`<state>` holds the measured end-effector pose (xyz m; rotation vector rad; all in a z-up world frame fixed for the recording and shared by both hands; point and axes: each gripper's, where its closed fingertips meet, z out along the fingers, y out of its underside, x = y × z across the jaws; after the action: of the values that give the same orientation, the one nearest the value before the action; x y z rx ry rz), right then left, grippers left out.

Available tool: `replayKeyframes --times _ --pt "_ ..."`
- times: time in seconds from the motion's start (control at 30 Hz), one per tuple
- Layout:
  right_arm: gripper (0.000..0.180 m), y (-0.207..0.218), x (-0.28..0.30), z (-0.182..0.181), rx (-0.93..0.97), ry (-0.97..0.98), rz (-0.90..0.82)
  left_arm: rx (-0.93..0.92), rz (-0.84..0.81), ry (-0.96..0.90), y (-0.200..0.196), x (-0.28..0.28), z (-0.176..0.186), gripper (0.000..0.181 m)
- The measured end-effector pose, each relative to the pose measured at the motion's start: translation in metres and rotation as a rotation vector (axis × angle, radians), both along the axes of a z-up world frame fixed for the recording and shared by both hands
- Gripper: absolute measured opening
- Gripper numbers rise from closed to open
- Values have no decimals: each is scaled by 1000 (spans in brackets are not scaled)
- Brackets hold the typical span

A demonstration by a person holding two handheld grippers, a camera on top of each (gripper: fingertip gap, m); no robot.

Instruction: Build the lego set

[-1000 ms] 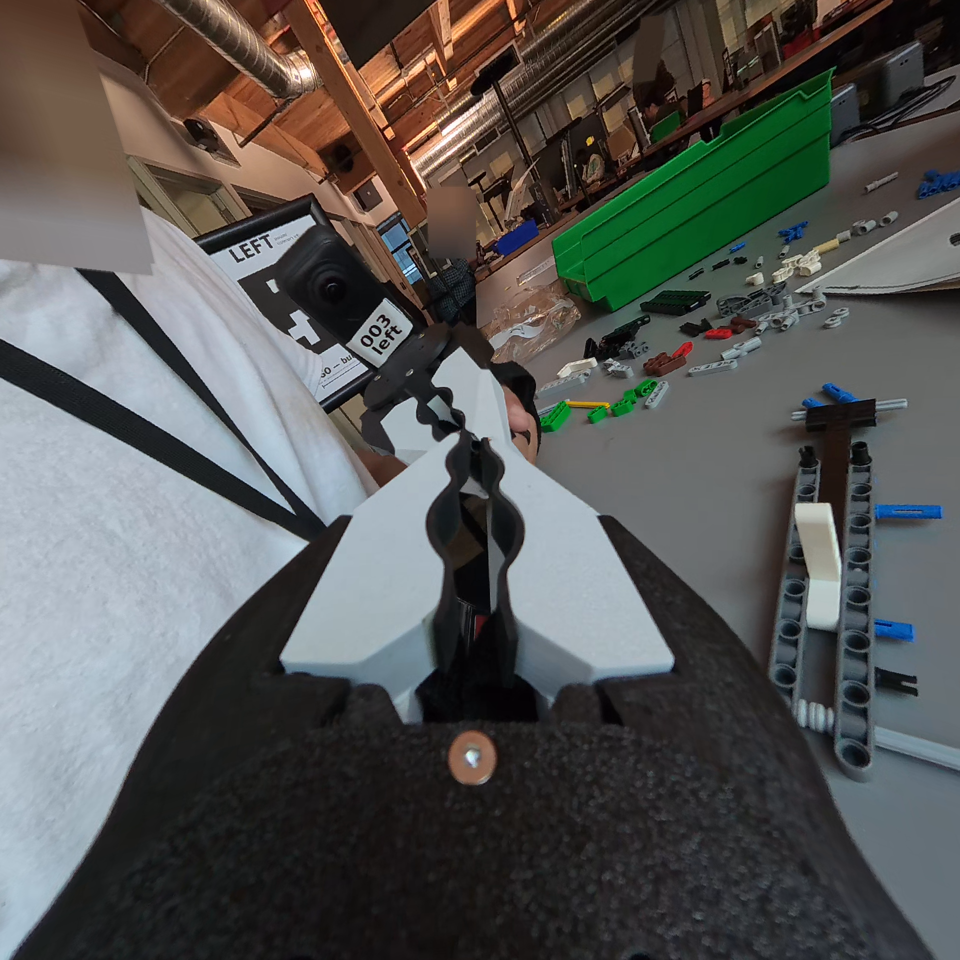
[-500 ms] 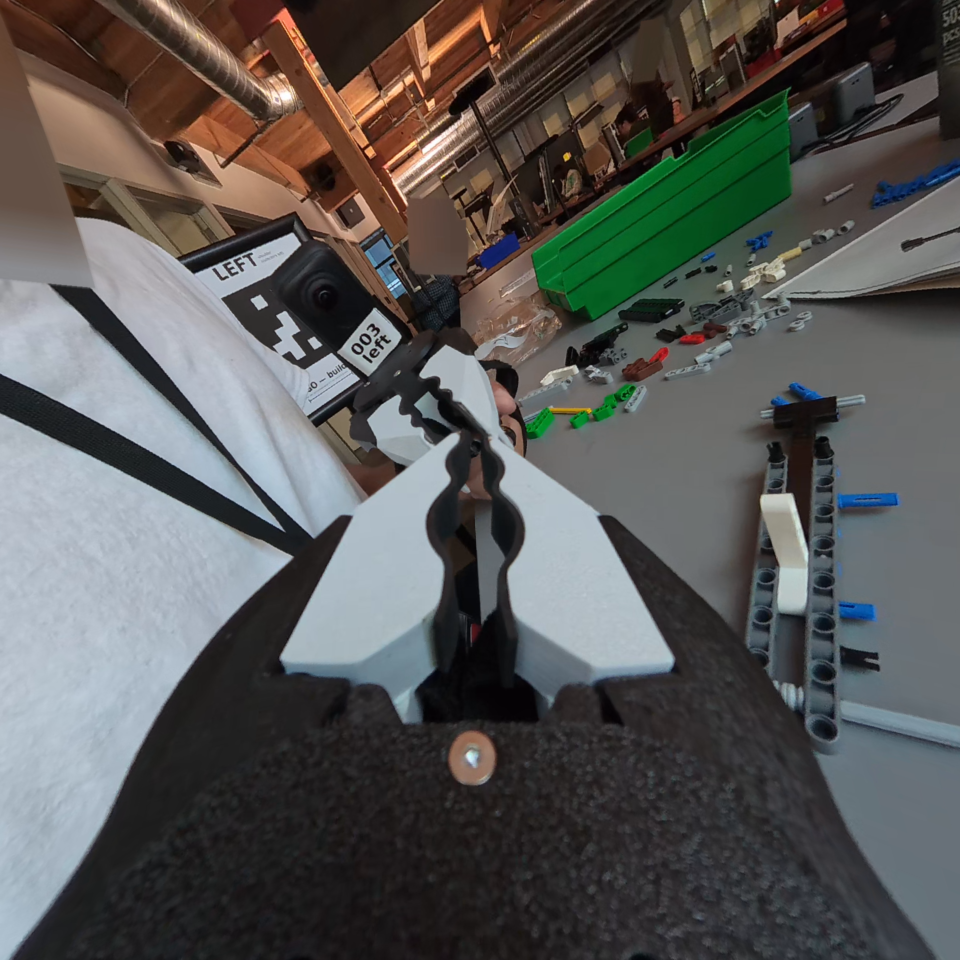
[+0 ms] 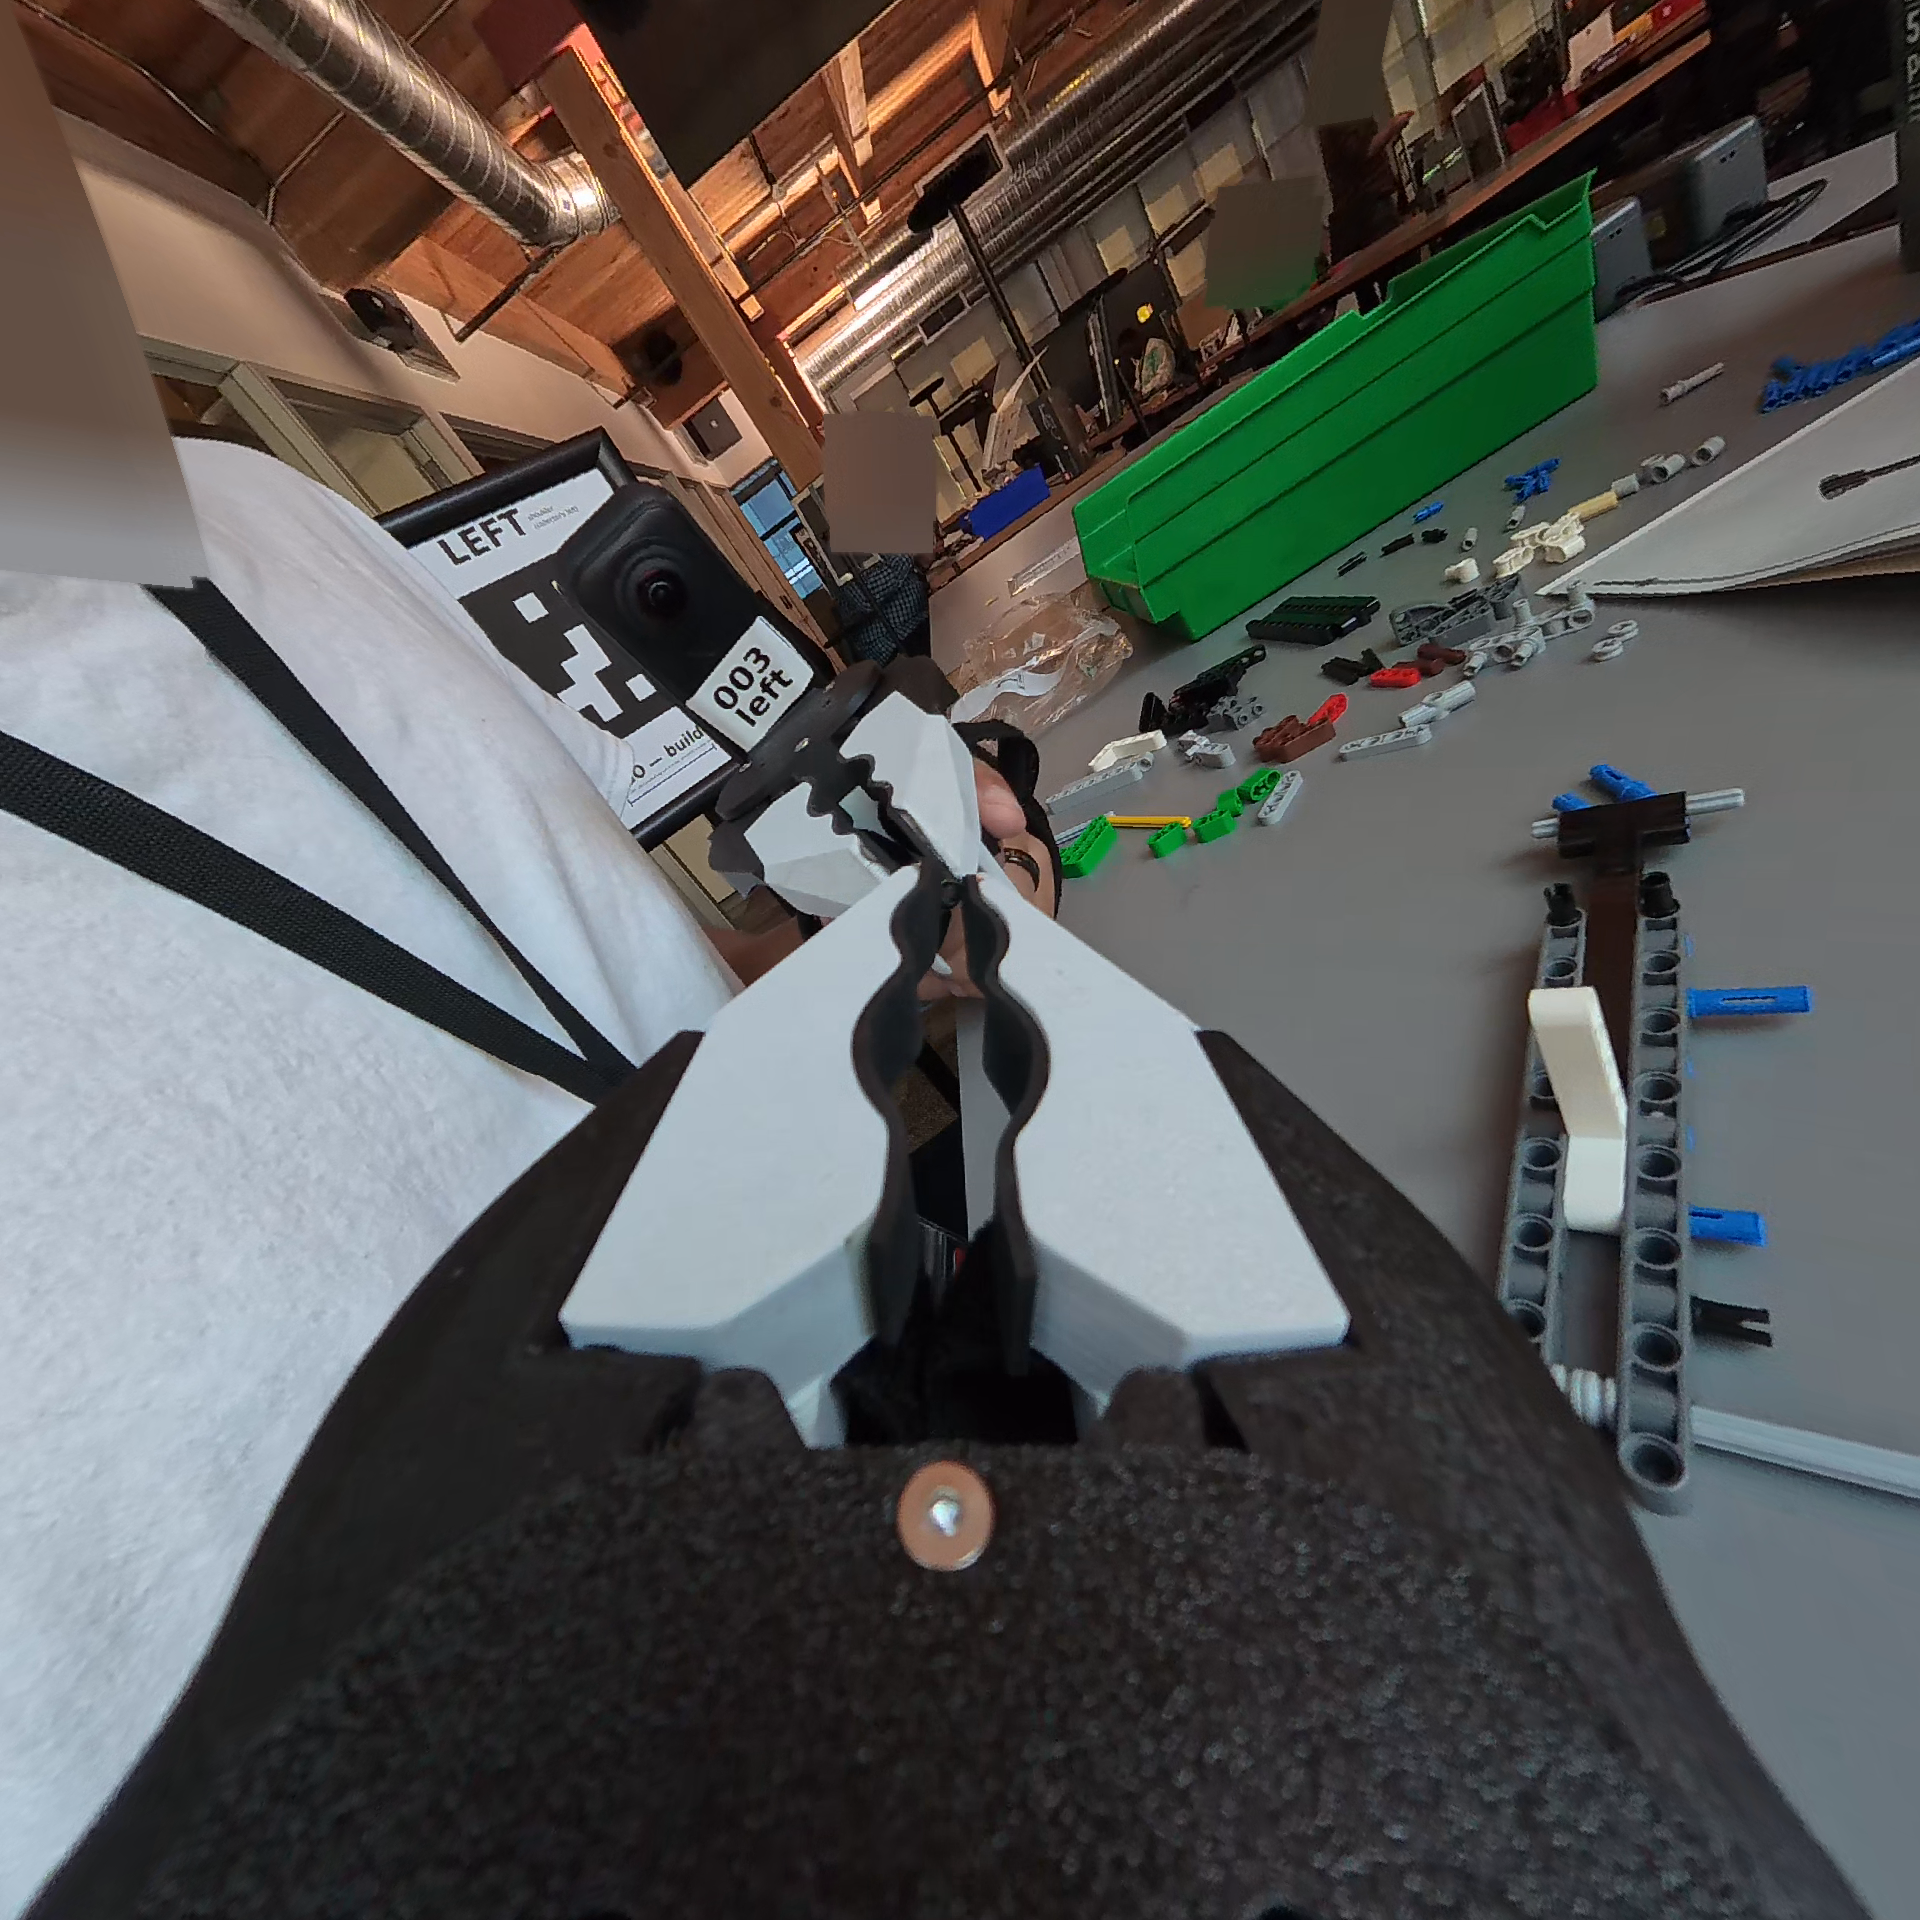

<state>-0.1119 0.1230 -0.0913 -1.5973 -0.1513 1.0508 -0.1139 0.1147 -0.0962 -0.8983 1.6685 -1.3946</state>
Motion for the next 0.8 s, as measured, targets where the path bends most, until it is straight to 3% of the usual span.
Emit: replayKeyframes --times 0.27,0.6,0.8 --pt "2 7 13 2 5 14 -86 43 101 -15 7 14 -1 3" --pt "2 11 31 7 36 52 -199 -78 128 25 9 32 3 3" --pt "2 10 44 14 99 30 -318 -258 173 61 5 46 8 3"
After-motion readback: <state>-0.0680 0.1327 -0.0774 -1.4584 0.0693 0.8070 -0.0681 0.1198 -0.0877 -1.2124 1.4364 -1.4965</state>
